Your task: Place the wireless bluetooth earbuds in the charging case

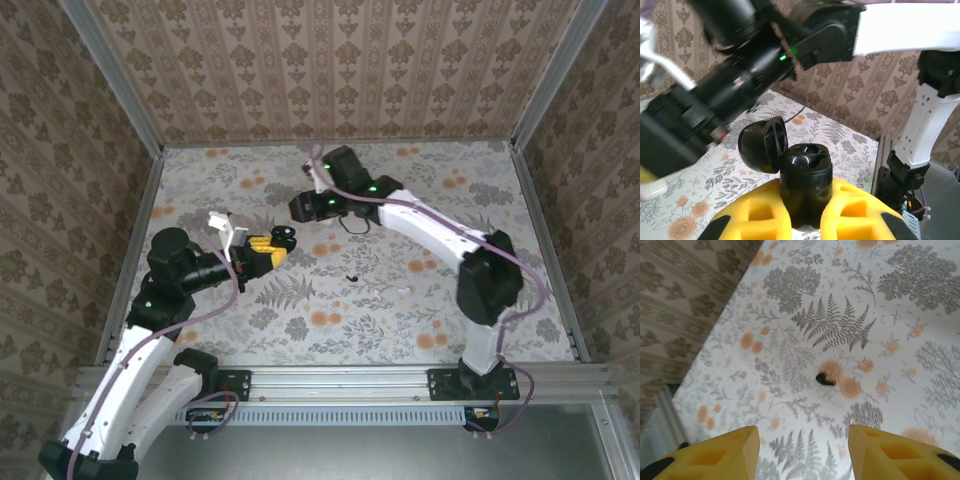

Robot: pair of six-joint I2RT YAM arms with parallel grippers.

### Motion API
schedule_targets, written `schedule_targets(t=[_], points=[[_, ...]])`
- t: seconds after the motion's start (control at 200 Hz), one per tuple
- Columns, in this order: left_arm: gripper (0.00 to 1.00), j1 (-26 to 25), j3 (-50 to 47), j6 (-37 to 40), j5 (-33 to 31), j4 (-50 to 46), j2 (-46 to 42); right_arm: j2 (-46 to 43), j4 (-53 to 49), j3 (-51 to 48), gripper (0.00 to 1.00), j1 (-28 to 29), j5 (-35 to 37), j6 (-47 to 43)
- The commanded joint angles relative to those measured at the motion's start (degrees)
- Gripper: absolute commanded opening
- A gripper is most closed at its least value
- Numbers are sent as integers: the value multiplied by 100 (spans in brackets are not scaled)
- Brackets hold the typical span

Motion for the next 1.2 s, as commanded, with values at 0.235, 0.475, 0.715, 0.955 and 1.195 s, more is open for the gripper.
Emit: schedule_targets(t=[0.235,0.475,0.715,0.955,1.195], points=[[0,209,196,18,46,-564,-509,3037,-2249,3623,47,600,1368,-743],[0,272,127,-76,66,-566,-638,3883,-2379,4558,44,980,1871,-1109],[0,302,124,-76,96,-559,-639,4087,-2242,4566,40,1161,2190,-1424],[0,314,108,-106,106,-541,-639,4251,-2206,4611,41,1271,2308,-1577],[0,317,98,-115,122,-565,-666,4469,-2206,4791,40,1332,2475,-1756]])
